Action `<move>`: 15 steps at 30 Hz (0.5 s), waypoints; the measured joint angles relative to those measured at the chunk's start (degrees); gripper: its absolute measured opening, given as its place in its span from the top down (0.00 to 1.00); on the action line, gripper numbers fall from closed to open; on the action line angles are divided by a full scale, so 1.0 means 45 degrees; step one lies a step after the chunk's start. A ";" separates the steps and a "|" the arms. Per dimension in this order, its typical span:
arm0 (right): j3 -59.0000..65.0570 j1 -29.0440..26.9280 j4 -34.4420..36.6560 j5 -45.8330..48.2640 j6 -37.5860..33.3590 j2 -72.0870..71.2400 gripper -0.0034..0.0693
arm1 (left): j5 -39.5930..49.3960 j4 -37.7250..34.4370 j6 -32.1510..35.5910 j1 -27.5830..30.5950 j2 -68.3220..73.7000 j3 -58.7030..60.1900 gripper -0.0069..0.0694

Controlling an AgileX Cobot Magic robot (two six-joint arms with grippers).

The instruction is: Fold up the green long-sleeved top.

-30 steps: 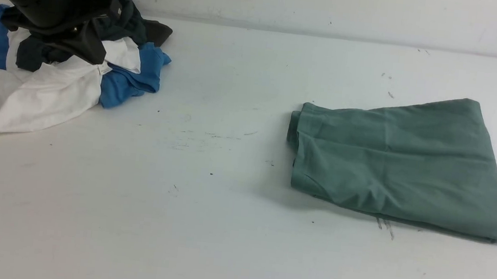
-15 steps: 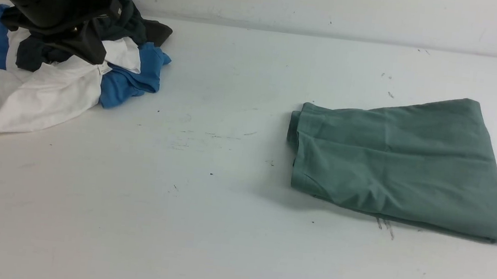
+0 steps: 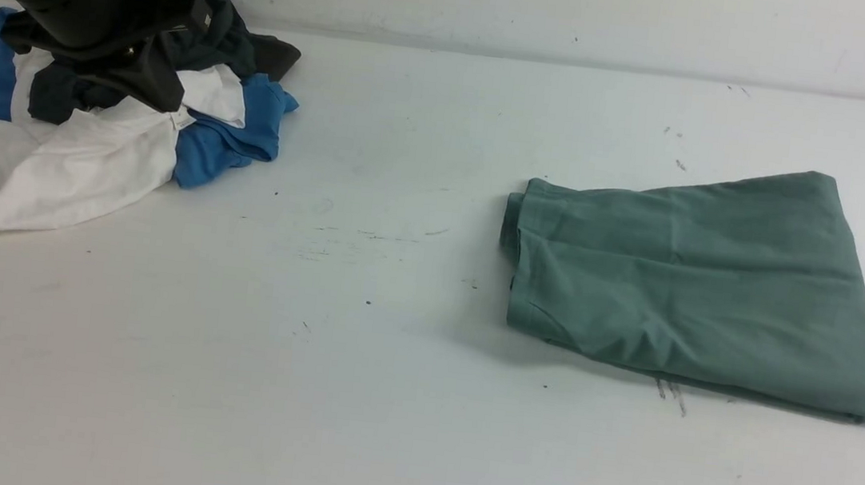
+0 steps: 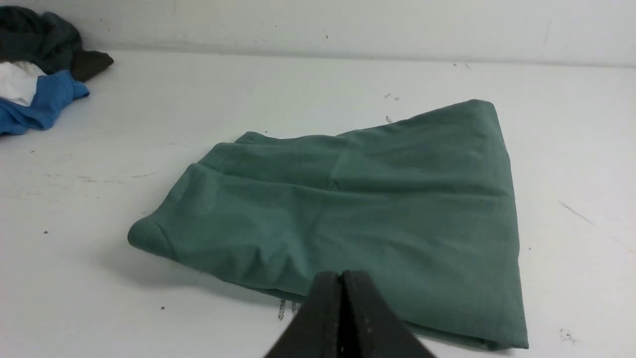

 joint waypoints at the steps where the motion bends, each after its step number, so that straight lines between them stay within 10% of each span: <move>1: 0.0235 0.0000 -0.0031 0.0006 0.0000 -0.0439 0.97 | 0.0000 0.0000 0.0000 0.0000 0.0000 0.0000 0.91; 15: 0.3813 -0.0123 -0.1578 0.0395 0.0000 -0.5120 0.97 | 0.0000 0.0000 0.0000 0.0000 0.0014 0.0000 0.91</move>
